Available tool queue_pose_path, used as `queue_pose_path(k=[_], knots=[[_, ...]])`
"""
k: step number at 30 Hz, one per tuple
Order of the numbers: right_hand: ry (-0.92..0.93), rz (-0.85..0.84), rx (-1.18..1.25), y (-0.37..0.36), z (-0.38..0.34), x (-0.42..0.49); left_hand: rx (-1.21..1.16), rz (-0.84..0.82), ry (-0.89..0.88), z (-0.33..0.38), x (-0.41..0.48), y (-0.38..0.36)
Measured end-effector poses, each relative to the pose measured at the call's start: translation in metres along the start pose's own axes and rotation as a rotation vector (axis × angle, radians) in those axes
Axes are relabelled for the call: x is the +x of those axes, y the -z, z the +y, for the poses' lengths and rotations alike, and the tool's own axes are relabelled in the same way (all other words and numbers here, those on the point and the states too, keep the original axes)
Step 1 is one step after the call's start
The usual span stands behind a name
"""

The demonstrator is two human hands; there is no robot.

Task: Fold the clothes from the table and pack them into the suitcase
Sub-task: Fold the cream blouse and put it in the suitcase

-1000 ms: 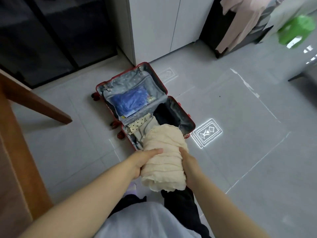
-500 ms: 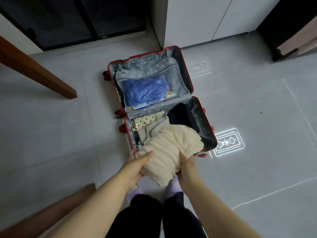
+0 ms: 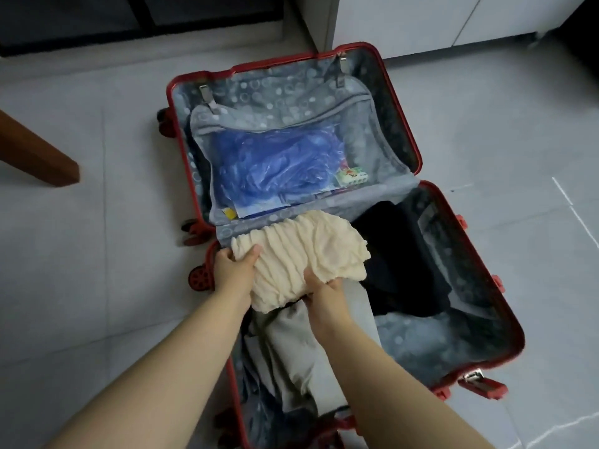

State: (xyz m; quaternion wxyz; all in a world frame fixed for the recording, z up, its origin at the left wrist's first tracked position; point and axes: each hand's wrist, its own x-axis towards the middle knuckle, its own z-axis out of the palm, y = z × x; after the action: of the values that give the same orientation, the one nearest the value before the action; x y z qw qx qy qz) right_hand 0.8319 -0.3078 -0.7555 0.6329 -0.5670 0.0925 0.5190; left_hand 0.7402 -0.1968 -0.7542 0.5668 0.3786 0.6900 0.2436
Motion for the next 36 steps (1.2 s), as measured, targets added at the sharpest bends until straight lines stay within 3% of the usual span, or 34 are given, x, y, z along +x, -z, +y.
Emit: queue_pose_path(k=[5,7,11,13,14,16,18,20,23,28,33,36], knots=[[-0.061,-0.056,-0.15,0.0,0.03,0.053,0.111,0.085,-0.127,-0.039,0.053,-0.009],[-0.005,-0.004,-0.267,-0.006,0.027,0.053,0.179,0.127,-0.22,-0.045,0.056,-0.006],[0.134,0.455,-0.279,-0.01,0.005,0.043,0.279,0.188,-0.336,-0.042,0.042,-0.009],[0.294,0.631,-0.583,-0.009,-0.013,0.039,0.297,0.178,-0.366,-0.039,0.034,-0.012],[0.478,0.617,-0.822,-0.009,-0.018,0.04,0.323,0.181,-0.423,-0.039,0.032,-0.012],[0.782,0.354,-1.272,-0.012,-0.025,0.043,0.497,0.21,-0.645,-0.045,0.03,-0.015],[0.728,0.022,-1.629,-0.014,-0.027,0.053,0.728,0.165,-0.848,-0.052,0.027,-0.023],[0.52,-0.16,-1.829,-0.005,-0.025,0.067,0.957,-0.019,-0.909,-0.051,0.016,-0.028],[0.307,-0.222,-1.93,0.016,-0.018,0.078,1.252,-0.178,-0.809,-0.07,0.019,-0.023],[0.283,-0.262,-2.077,0.025,-0.003,0.09,1.499,-0.25,-0.723,-0.1,0.041,-0.006],[0.26,-0.222,-2.133,0.013,0.006,0.11,1.601,-0.251,-0.682,-0.091,0.057,-0.016],[0.23,-0.227,-2.205,0.003,0.002,0.12,1.606,-0.336,-0.584,-0.083,0.065,-0.022]])
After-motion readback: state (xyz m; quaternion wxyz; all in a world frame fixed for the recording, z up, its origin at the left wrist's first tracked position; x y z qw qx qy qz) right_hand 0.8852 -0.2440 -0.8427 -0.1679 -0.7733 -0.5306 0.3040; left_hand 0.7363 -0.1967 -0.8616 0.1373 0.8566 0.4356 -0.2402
